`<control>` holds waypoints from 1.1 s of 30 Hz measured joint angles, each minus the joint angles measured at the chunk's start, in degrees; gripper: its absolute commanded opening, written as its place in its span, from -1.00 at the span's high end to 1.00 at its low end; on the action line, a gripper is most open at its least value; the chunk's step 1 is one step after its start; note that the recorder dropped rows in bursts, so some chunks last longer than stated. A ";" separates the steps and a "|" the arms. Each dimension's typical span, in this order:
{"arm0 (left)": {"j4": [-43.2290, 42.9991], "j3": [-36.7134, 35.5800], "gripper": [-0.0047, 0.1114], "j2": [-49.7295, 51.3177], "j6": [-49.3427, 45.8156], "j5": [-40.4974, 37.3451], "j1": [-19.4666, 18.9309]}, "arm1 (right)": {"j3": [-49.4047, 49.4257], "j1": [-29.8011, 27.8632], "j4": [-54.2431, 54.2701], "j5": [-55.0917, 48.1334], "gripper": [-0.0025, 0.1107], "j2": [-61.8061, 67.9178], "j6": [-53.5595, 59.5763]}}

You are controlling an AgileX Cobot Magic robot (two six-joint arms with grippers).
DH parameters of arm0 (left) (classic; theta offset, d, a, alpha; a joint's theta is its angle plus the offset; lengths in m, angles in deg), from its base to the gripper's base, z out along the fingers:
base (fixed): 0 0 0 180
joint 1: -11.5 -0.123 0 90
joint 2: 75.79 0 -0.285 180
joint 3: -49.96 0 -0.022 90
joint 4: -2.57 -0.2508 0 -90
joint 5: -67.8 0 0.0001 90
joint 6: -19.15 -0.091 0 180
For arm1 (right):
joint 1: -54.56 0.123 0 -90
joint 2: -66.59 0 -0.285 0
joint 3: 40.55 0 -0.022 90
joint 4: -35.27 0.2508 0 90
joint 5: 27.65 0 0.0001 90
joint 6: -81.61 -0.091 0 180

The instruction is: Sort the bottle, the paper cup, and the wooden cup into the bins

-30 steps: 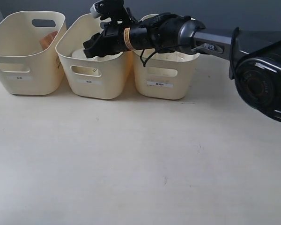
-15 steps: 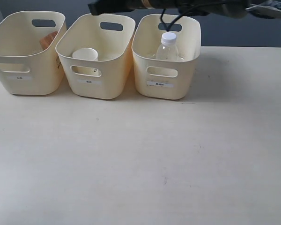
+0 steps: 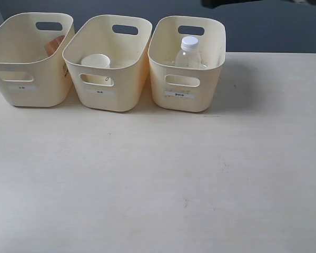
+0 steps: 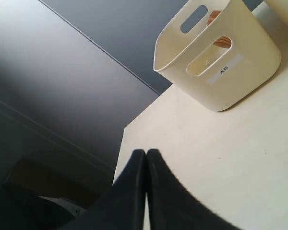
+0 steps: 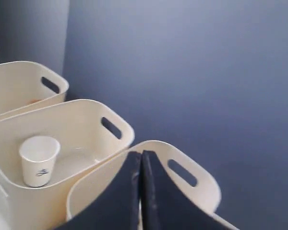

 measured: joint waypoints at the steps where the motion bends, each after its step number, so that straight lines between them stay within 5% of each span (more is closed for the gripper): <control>1: 0.00 0.00 0.92 0.00 0.00 0.00 0.00 | 1.76 -0.25 0.00 -1.43 0.97 -2.69 -0.01; 18: 0.00 0.00 0.92 0.00 0.00 0.00 0.00 | 9.11 -0.60 5.28 -7.13 0.97 -27.73 -0.01; 22: 0.00 0.00 0.92 0.00 0.00 0.00 0.00 | 11.58 -9.63 9.37 -3.73 0.97 -31.95 -1.92; 26: 0.00 0.00 0.92 0.00 0.00 0.00 0.00 | 28.25 -23.40 10.49 -1.50 0.97 -46.84 -3.90; 33: 0.00 0.00 0.92 0.00 0.00 0.00 0.00 | 50.86 -26.93 10.86 -2.32 0.97 -72.83 -7.39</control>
